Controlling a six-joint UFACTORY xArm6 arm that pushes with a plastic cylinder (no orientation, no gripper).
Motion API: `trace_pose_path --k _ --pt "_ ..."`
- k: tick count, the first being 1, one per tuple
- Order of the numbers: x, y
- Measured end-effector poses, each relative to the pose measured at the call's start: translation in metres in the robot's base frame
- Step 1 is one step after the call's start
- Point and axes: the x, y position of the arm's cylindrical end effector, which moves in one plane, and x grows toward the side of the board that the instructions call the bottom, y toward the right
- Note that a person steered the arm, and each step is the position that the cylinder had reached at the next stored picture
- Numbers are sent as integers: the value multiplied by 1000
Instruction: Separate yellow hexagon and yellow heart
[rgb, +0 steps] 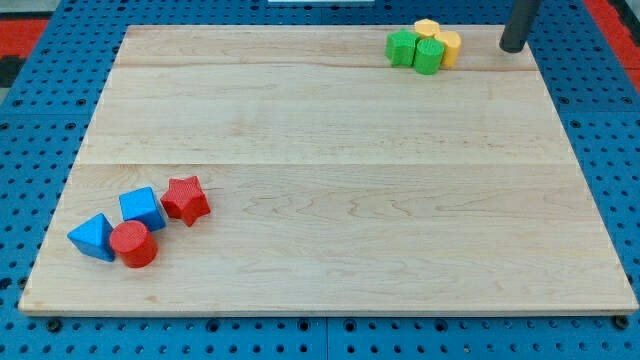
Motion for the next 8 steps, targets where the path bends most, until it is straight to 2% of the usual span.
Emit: trace_pose_path --k 1,3,5,8 --pt "0 0" --pt "-43 -27" --pt "-44 -53" --pt "-49 -60"
